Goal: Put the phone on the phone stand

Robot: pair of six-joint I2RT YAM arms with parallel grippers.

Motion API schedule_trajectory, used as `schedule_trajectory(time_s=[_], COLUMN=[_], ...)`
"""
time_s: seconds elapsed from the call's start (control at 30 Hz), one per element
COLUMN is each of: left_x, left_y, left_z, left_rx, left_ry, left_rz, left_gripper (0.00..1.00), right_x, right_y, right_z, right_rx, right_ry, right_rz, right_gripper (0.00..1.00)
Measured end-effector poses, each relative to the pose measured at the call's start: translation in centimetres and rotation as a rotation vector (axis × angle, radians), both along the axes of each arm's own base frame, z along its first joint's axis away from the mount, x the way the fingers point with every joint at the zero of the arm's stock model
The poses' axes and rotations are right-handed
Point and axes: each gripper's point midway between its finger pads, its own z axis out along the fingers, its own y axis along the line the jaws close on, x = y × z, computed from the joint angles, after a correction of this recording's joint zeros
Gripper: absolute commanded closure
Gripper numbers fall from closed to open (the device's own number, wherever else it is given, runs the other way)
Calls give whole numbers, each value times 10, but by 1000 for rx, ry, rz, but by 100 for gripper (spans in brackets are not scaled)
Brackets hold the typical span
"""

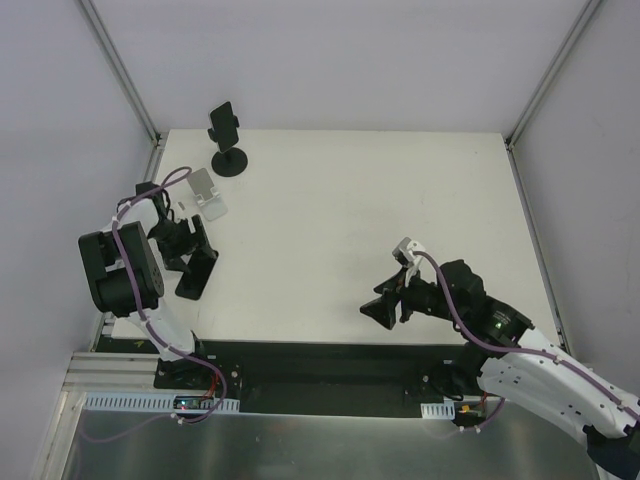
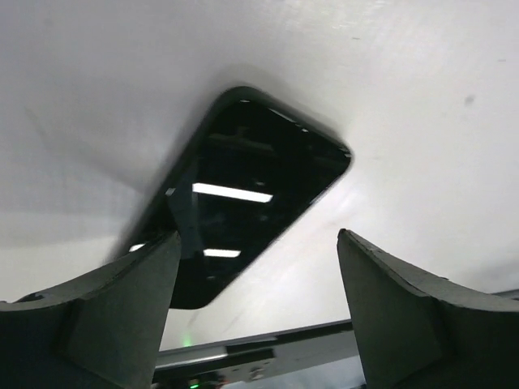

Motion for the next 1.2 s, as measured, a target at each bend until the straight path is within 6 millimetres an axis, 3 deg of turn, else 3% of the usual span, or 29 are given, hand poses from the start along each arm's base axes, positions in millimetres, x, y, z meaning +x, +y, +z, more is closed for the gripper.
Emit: schedule_trajectory(time_s=[0.17,0.4,0.5,0.63,1.0,1.2], left_x=[2,13,19,28,25,18], left_y=[-23,-19,-13,-9,6,9], left_z=[13,56,63,53,-2,-4], left_rx=[-100,-50,-20,-24,17,40], left_ry=[-64,-226,-250,-216,-30,-8], left_rz=[99,166,169,166,129,135], left_gripper=[1,1,1,1,1,3], right_x=[1,1,1,2,0,-2], right_y=[-1,-1,-1,0,-3,-7], right_z=[2,1,3,4,15,17], right_rx=[5,4,9,15,52,59], right_ry=[-6,-5,-10,-15,-48,-58], right_rz=[-10,-9,-10,-10,-10,-16], right_gripper=[31,31,31,31,31,30])
